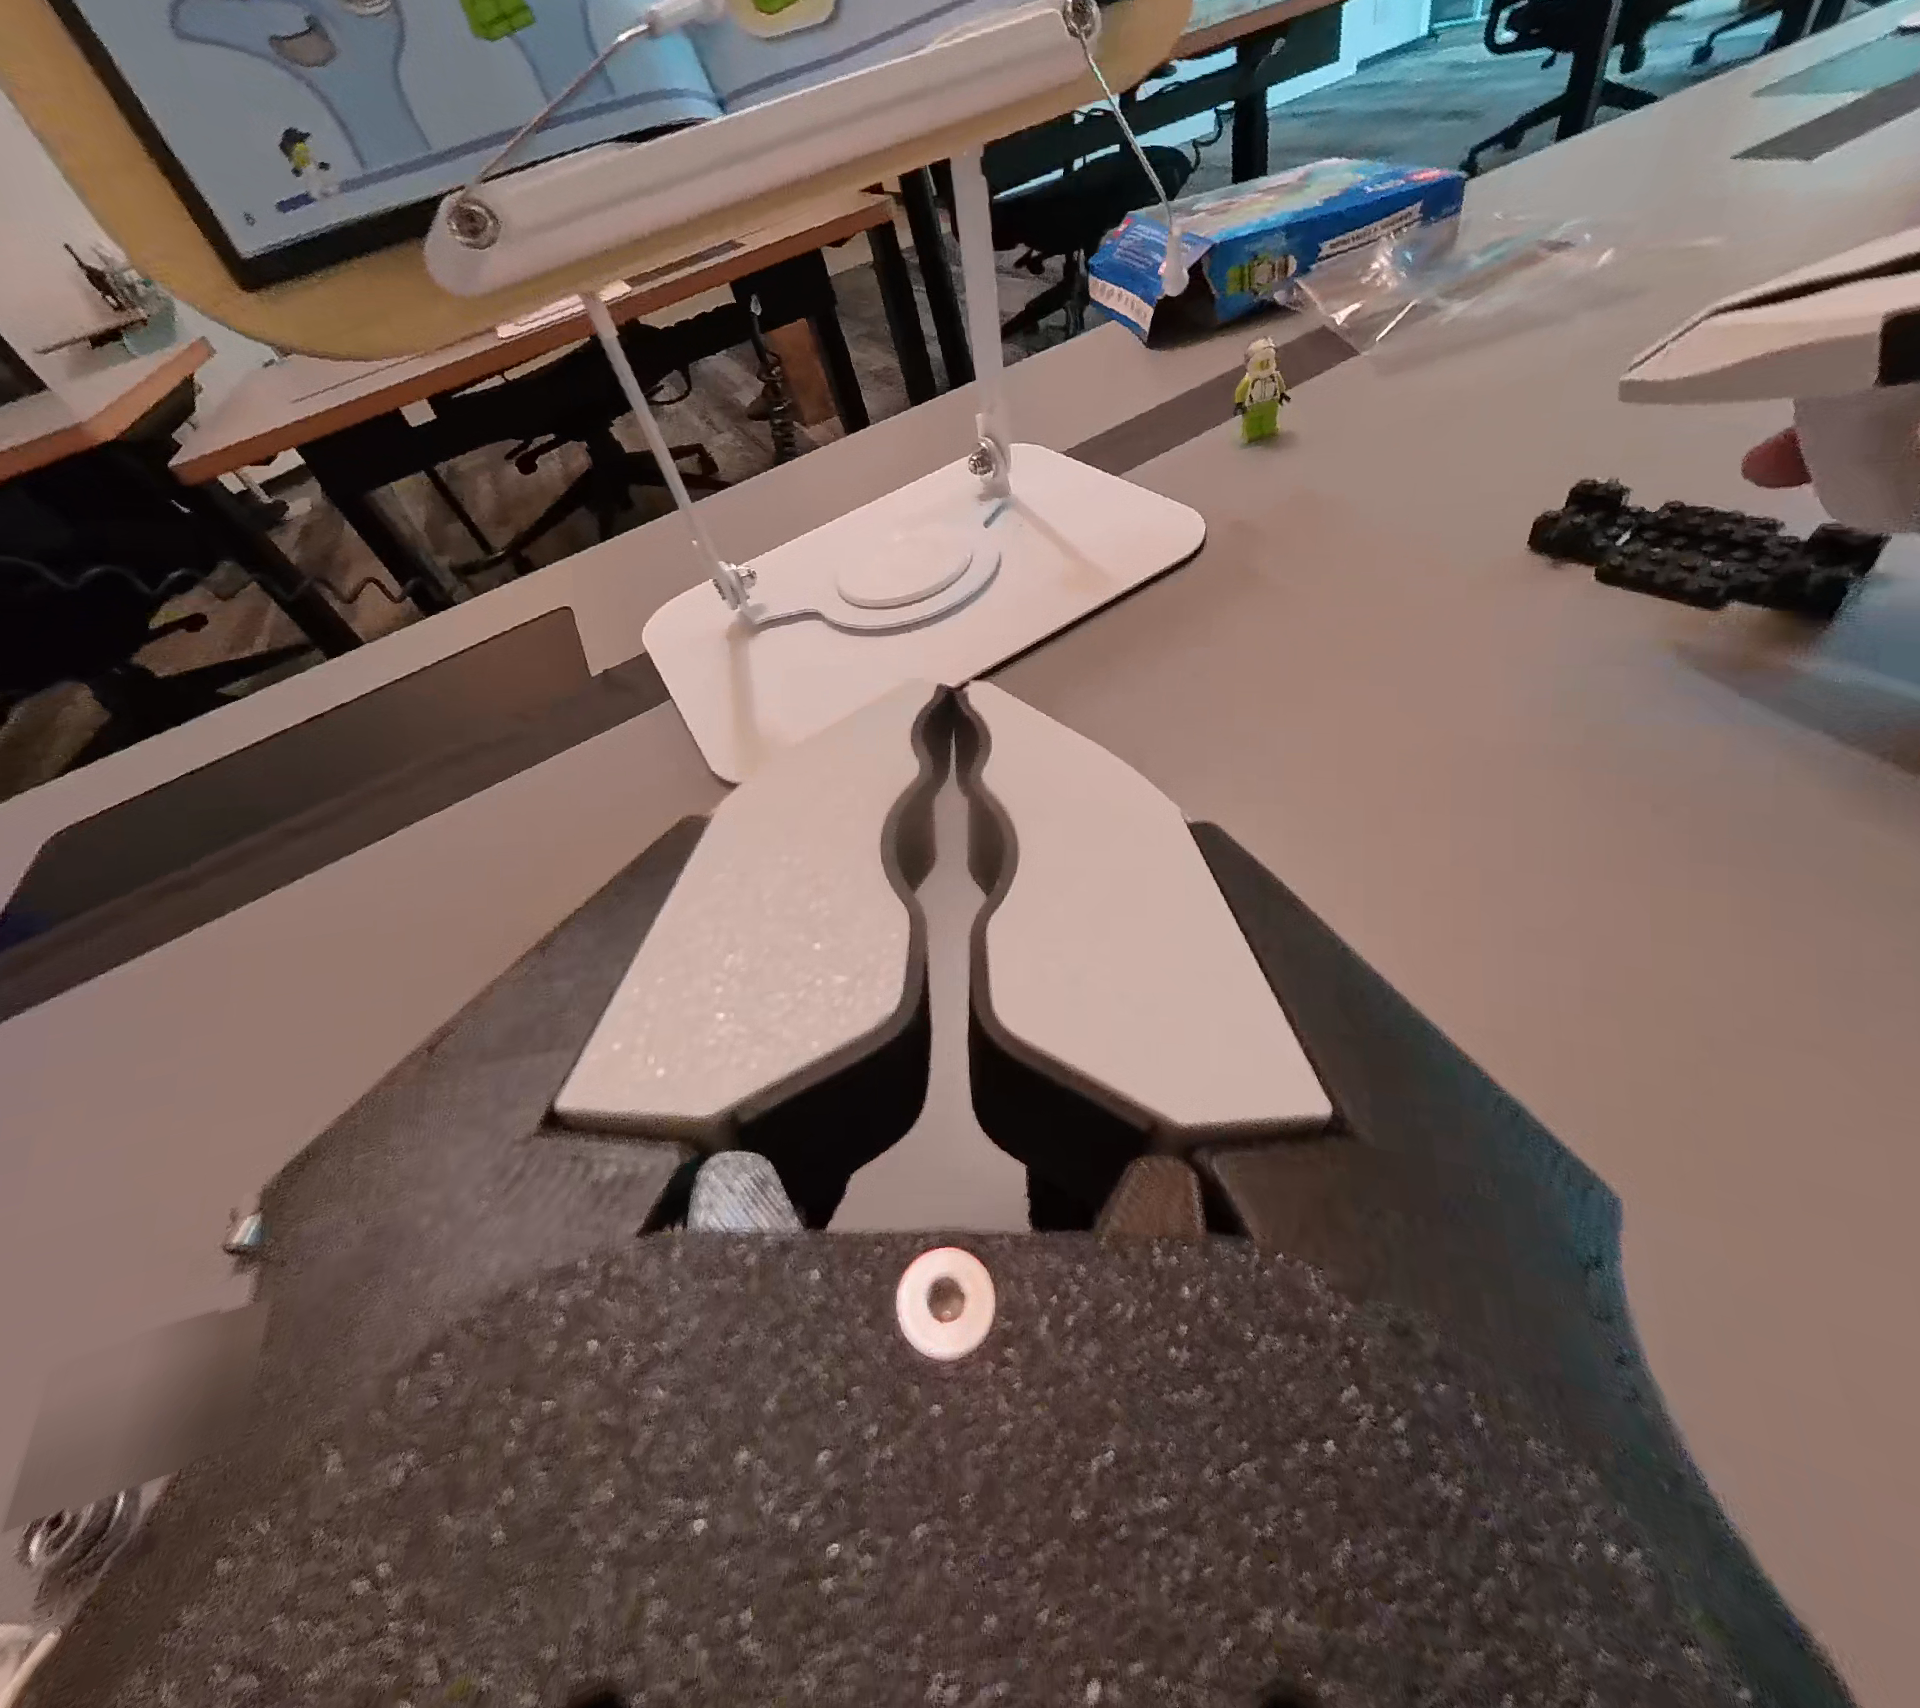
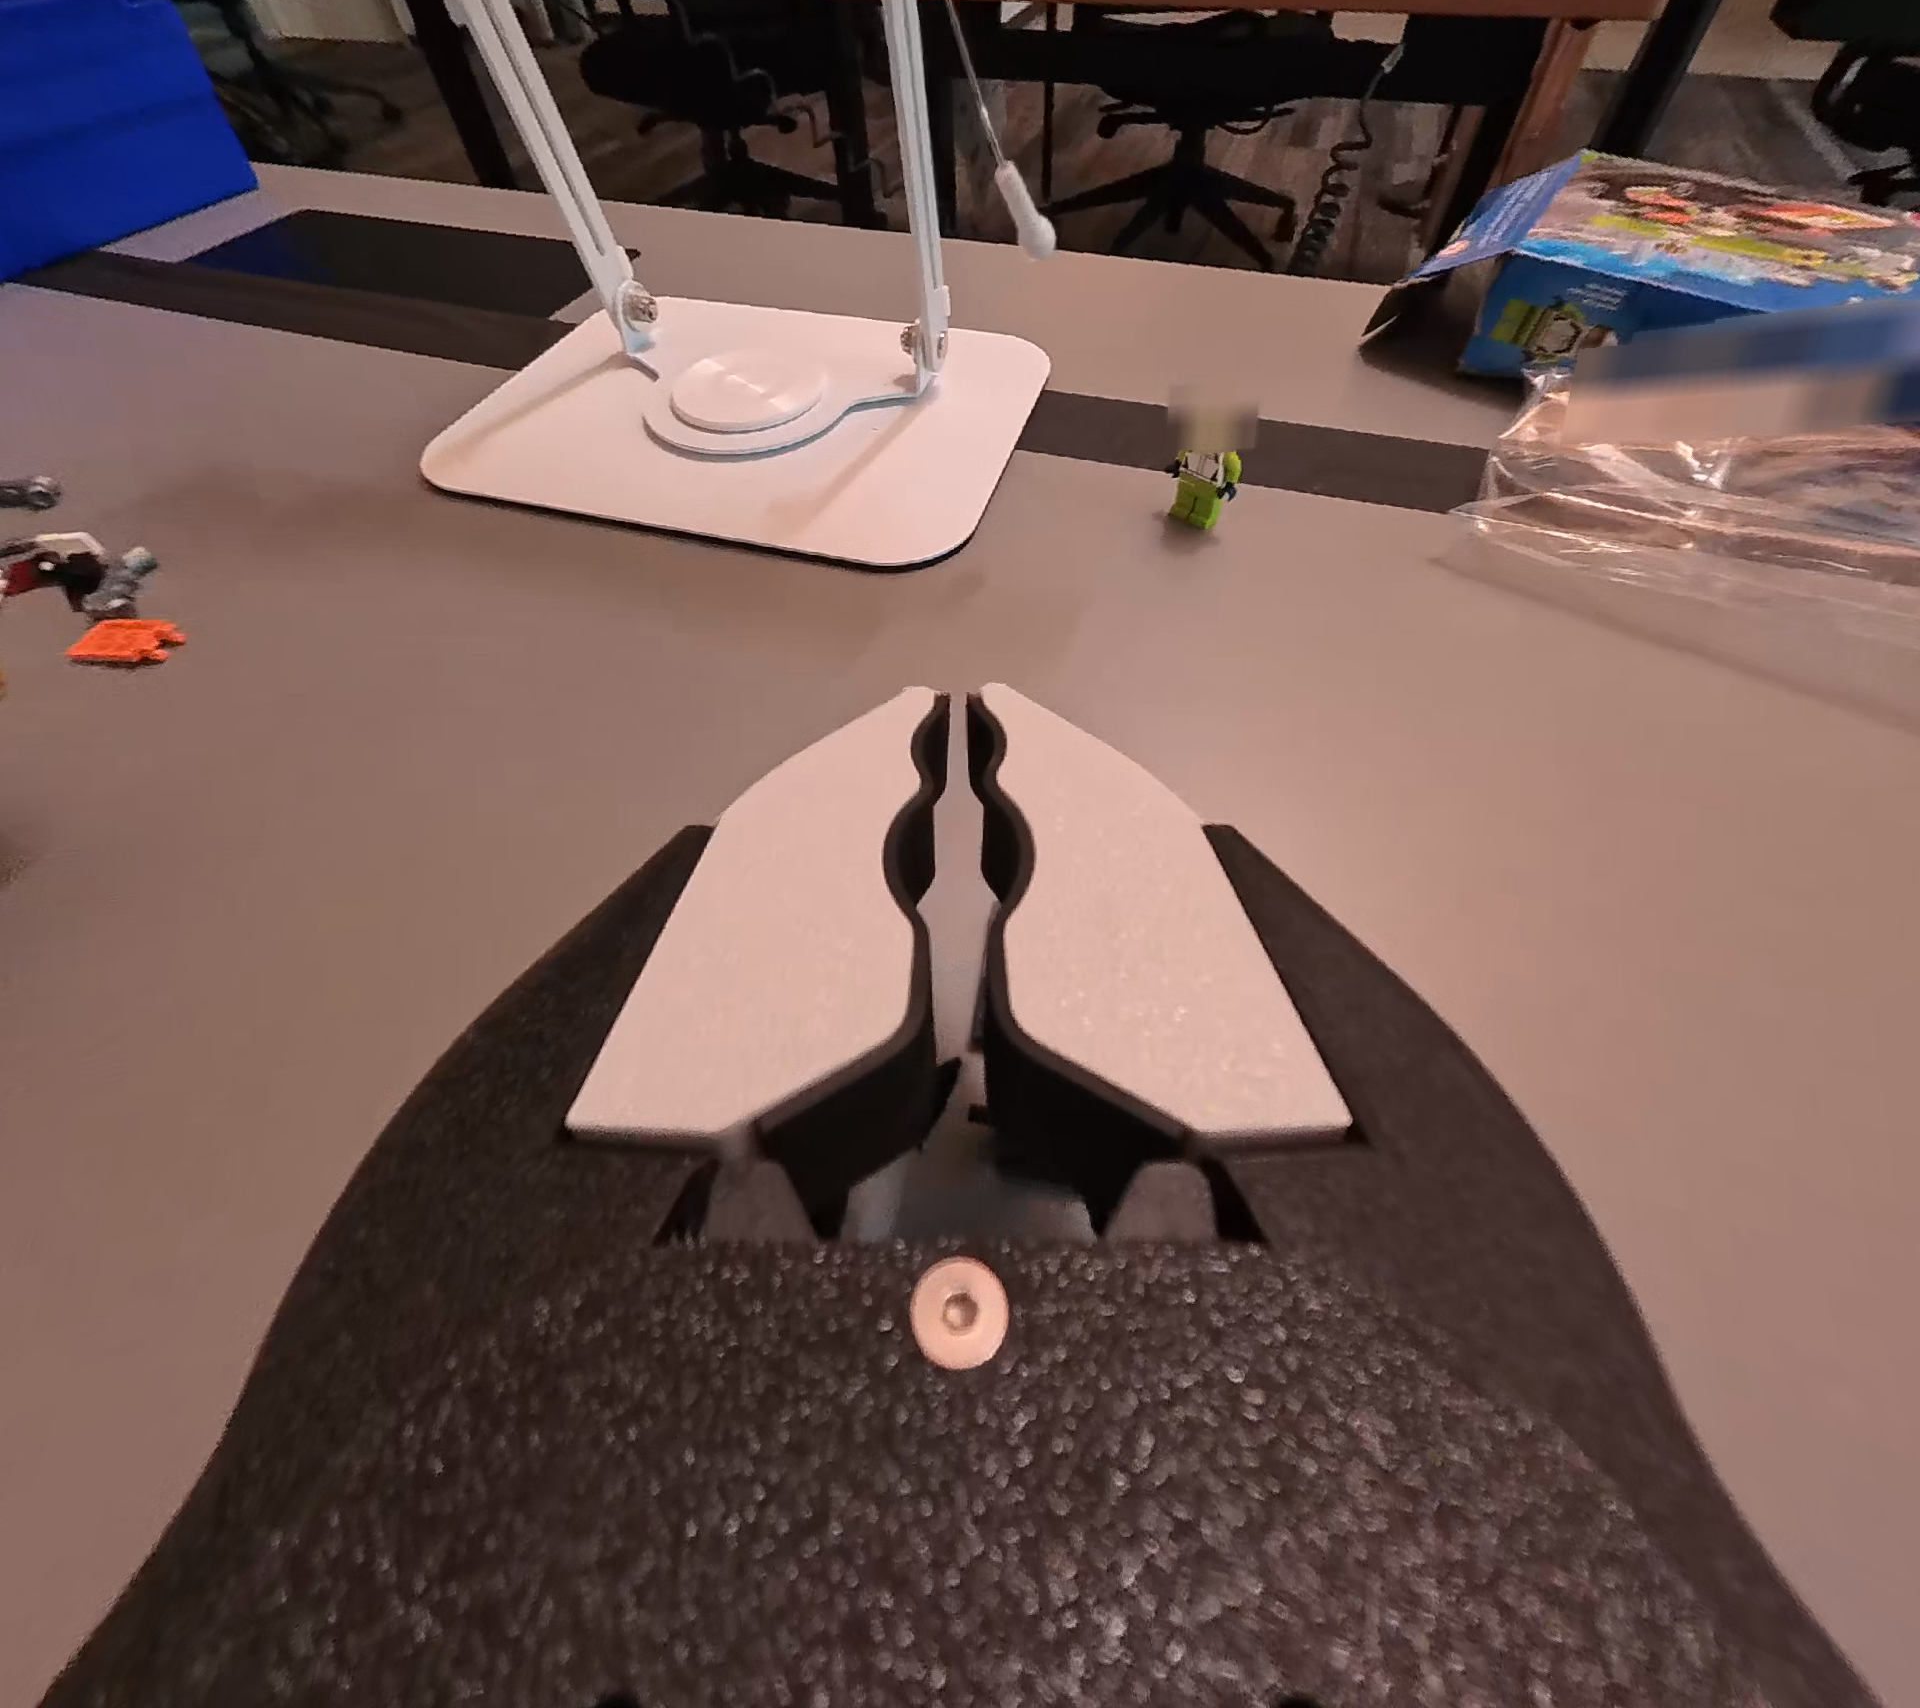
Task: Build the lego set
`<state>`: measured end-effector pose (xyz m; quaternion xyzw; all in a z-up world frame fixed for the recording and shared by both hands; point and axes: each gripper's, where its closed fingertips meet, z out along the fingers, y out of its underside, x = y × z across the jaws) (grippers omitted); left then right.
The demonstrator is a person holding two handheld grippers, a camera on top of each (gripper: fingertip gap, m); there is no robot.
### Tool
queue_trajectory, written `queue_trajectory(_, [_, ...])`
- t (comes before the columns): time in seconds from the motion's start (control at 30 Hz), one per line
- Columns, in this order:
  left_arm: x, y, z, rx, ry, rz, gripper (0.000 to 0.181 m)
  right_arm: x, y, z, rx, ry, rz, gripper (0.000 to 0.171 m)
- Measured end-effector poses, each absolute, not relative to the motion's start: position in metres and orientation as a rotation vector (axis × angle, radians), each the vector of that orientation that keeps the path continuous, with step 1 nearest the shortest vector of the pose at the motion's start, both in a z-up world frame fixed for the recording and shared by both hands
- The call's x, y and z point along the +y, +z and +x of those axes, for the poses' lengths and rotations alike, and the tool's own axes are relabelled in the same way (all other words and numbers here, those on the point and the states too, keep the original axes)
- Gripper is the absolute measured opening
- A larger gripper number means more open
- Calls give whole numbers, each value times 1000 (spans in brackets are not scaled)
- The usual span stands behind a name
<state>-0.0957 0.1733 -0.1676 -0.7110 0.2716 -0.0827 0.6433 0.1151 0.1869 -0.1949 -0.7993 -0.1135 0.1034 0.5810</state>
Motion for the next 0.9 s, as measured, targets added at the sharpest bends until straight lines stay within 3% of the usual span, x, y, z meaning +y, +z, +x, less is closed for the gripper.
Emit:
queue_trajectory(0.53, [165, -184, -73, 735, -172, -1626, 0, 183, -184, 121, -252, 335, -1833, 8])
queue_trajectory(0.67, [166, -184, -74, 712, -172, -1628, 1, 185, -186, 122, -248, 367, -1836, 15])
queue_trajectory(0.8, [169, -177, -79, 637, -222, -1625, 15, 191, -184, 128, -248, 325, -1820, 32])
queue_trajectory(0.9, [170, -174, -82, 601, -254, -1631, 9, 193, -181, 132, -275, 320, -1797, 0])
